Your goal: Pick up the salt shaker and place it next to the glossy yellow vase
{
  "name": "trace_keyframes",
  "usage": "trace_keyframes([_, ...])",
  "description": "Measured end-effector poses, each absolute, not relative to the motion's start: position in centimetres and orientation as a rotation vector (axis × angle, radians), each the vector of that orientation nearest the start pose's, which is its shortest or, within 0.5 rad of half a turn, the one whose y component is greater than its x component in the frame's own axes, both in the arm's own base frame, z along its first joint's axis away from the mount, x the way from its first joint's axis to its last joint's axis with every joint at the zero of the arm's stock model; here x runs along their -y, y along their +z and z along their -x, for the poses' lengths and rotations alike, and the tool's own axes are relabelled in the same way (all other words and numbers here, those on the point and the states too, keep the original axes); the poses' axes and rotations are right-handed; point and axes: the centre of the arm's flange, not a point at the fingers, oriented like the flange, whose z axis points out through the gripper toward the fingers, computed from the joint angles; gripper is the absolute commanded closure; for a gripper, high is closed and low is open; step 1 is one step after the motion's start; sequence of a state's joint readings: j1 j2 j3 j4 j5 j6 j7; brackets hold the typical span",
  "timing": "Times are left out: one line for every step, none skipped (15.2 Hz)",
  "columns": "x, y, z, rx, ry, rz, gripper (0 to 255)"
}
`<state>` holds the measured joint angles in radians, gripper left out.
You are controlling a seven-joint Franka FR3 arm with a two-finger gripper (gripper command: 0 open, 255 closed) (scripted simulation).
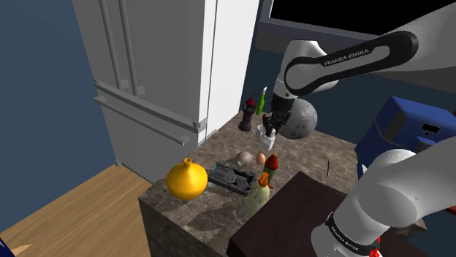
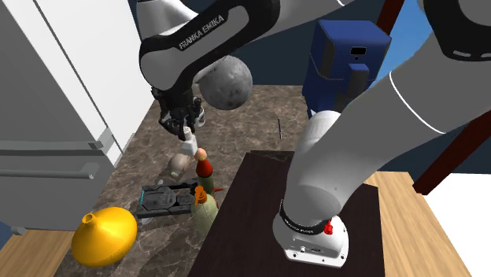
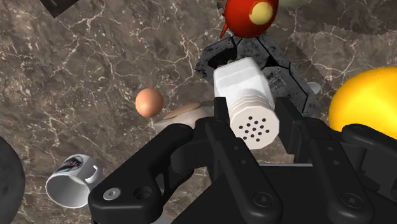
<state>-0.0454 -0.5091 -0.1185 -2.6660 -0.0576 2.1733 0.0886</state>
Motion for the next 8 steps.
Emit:
trace_keyframes([4.7,39.8,-37.2,-0.321,-0.023,3.115,255])
trace_keyframes([3.6,39.6,-37.2,-0.322,-0.023,3.115,255])
trace_keyframes([2.4,39.6,-37.6,-0.322,-0.023,3.115,255])
trace_keyframes([1.0,39.3,-38.1,-0.322,-0.023,3.115,255])
trace_keyframes([-0.3,39.4,-38.5,-0.322,-0.022,3.115,255])
trace_keyframes([-1.5,39.3,-38.9,-0.322,-0.023,3.115,255])
trace_keyframes([-2.9,39.5,-39.2,-0.322,-0.023,3.115,255])
trace_keyframes([-4.0,39.5,-39.7,-0.322,-0.023,3.115,255])
